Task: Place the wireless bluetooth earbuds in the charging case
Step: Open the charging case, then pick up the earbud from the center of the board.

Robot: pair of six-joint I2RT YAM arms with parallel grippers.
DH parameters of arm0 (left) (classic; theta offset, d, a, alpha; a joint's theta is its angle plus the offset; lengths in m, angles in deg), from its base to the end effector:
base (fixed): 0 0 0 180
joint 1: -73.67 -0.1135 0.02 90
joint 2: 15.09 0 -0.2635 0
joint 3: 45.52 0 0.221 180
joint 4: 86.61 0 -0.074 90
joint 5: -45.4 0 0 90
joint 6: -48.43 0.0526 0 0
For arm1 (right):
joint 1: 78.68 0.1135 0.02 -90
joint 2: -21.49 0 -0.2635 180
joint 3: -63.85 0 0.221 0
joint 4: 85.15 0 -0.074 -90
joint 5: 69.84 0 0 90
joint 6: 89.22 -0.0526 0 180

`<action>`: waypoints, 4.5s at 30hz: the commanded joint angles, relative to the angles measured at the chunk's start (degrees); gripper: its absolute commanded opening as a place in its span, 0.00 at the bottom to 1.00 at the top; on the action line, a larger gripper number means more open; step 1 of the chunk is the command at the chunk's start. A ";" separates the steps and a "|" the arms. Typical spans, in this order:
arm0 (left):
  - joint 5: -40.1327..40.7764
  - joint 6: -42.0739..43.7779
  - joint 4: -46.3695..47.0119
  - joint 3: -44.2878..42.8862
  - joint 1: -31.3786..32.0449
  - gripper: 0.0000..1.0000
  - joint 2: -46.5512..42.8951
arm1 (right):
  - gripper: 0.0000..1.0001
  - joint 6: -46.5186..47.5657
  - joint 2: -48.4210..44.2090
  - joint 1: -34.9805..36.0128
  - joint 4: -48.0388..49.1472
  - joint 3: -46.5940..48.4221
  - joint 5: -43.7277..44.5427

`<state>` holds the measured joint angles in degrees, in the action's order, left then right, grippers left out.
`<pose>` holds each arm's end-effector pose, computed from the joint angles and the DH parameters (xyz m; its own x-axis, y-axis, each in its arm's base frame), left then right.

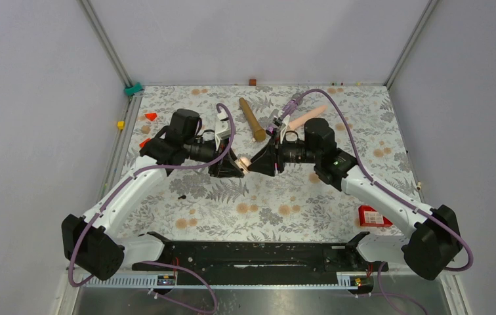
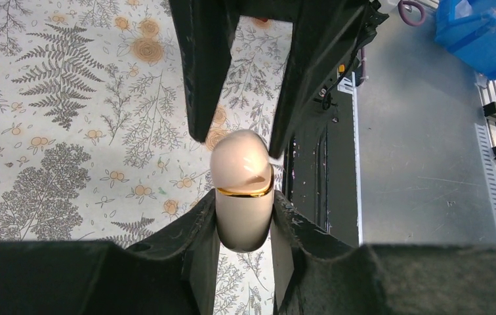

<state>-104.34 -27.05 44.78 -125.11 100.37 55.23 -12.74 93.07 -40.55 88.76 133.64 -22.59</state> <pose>0.1825 -0.1426 0.3335 -0.3418 0.3134 -0.8860 0.9389 0.0738 -0.3362 0.1897 0.1943 0.3412 -0.3345 -0.0443 -0.9414 -0.9299 0.1777 0.3221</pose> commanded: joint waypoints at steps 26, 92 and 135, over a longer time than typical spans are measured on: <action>3.72 4.65 -2.01 -3.90 -7.44 0.00 -9.99 | 0.64 20.40 9.08 -4.49 -22.87 22.39 21.80; -19.79 24.94 -14.25 5.82 -30.65 0.00 -13.51 | 0.65 2.19 78.27 -1.92 -58.05 86.74 37.43; -21.92 32.24 -22.42 2.88 -31.97 0.00 -10.07 | 0.61 2.96 77.93 -1.62 -56.28 88.08 35.50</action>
<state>-122.94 0.62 25.35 -119.78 68.78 44.37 -8.43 169.87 -42.11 31.78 220.44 12.08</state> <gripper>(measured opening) 0.301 0.605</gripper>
